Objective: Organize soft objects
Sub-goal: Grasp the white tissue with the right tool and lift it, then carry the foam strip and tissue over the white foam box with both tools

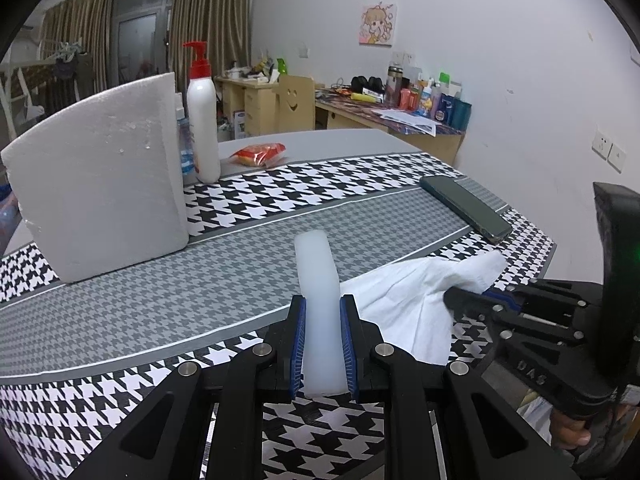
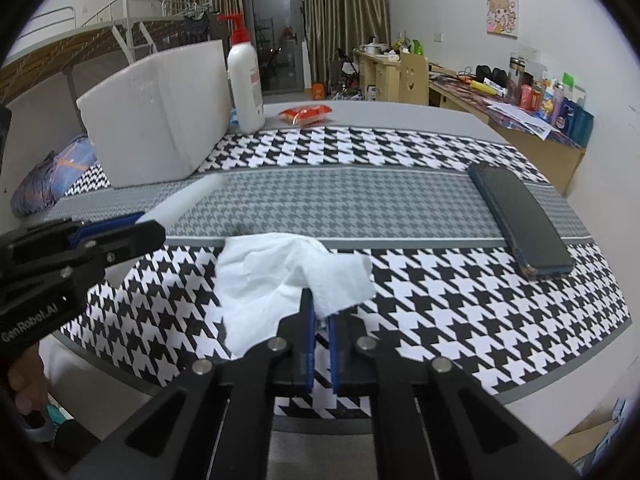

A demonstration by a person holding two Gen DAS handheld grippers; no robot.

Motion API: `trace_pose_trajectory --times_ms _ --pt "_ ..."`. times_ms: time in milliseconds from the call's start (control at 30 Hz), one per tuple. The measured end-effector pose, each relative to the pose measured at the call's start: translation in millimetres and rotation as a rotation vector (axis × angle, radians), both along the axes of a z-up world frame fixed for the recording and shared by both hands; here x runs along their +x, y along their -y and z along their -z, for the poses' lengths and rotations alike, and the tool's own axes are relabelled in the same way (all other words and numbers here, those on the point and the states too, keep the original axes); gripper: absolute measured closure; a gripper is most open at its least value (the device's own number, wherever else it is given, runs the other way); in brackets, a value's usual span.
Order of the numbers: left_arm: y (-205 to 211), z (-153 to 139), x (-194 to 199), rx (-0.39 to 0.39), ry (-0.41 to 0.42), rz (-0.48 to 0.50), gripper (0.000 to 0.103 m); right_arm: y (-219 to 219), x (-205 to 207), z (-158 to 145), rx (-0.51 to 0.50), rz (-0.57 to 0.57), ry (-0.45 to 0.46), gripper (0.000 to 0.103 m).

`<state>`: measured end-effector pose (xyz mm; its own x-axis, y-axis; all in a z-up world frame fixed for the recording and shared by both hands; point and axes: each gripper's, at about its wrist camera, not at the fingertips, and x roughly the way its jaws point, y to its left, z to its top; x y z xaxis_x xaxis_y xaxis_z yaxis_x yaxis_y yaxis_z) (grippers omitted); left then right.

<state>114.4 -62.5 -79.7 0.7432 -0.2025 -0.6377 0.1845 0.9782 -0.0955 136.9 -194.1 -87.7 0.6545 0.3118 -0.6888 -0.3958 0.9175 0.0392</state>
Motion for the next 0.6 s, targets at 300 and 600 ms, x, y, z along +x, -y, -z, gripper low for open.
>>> trace_pose_trajectory --times_ms 300,600 --pt "-4.1 -10.9 -8.9 0.006 0.037 -0.007 0.085 1.6 -8.8 -16.6 0.019 0.026 0.040 0.095" --pt "-6.8 -21.2 -15.2 0.022 0.073 -0.018 0.085 1.1 -15.8 -29.7 0.036 0.033 0.075 0.095"
